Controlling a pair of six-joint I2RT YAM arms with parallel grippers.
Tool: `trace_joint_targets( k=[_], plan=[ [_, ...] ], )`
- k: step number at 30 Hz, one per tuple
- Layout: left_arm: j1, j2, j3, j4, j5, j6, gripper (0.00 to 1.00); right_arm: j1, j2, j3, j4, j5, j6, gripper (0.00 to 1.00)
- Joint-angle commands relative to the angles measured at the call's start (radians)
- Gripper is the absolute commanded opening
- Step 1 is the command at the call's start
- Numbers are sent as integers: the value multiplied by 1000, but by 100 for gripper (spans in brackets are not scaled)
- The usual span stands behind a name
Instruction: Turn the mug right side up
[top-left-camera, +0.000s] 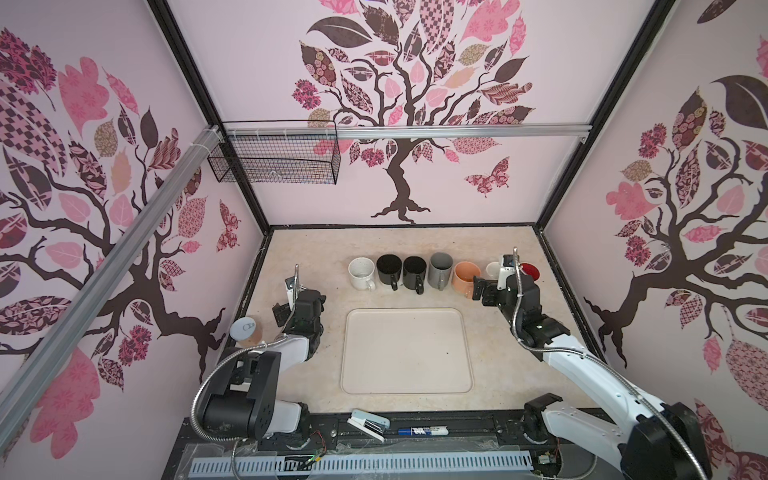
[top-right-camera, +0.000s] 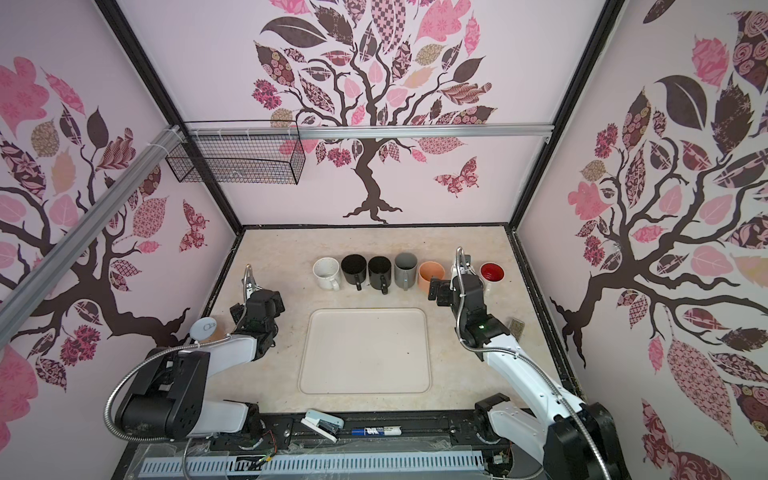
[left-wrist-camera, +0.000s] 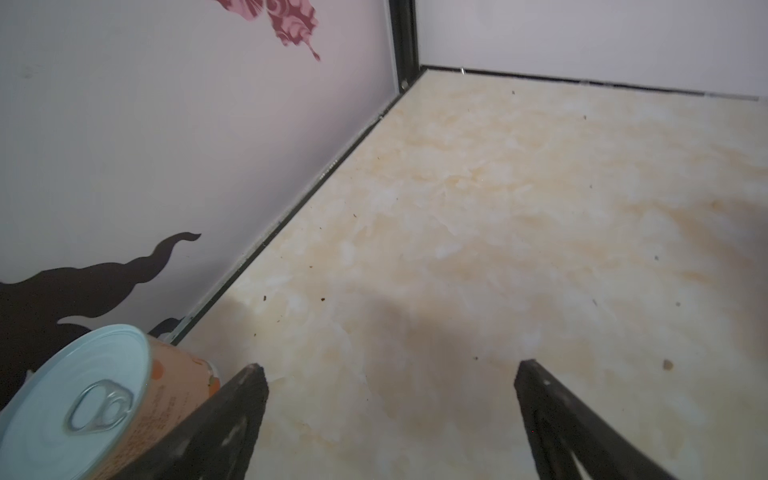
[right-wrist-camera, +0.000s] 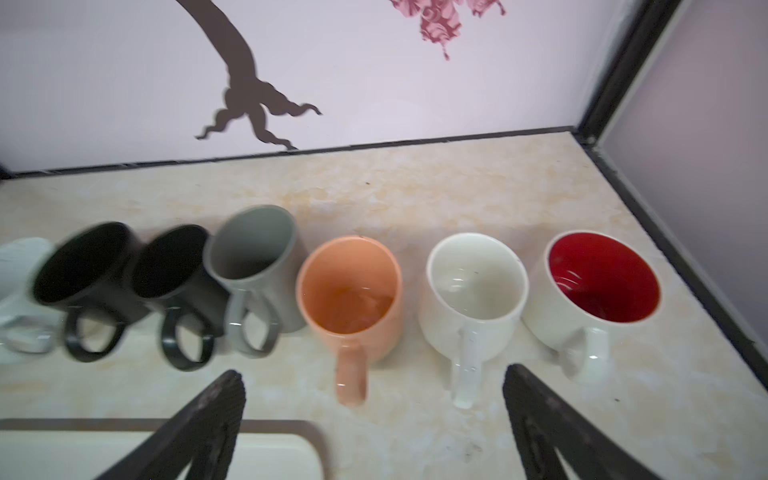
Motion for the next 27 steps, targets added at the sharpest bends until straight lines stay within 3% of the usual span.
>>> trace_joint_targets(
  k=[1, 4, 7, 8, 10, 15, 19, 27],
  plan=[
    [16, -39, -3, 134, 177, 58, 96, -81, 135, -10, 236, 115, -57, 100],
    [26, -57, -43, 203, 207, 83, 96, -107, 247, -89, 443, 119, -77, 100],
    [28, -53, -98, 332, 168, 111, 96, -111, 323, -187, 680, 115, -89, 100],
    [38, -28, -135, 431, 179, 113, 96, -113, 354, -204, 753, 119, -100, 100],
    [61, 134, -196, 742, 218, 125, 97, -113, 358, -177, 702, 113, -131, 100],
    [69, 167, -116, 611, 248, 123, 97, -154, 431, -305, 1040, 70, -121, 100],
    [71, 176, -75, 550, 262, 130, 97, -230, 469, -284, 1002, -88, -77, 100],
    [76, 172, -72, 536, 268, 126, 97, -230, 455, -293, 1004, -92, -80, 100]
  ],
)
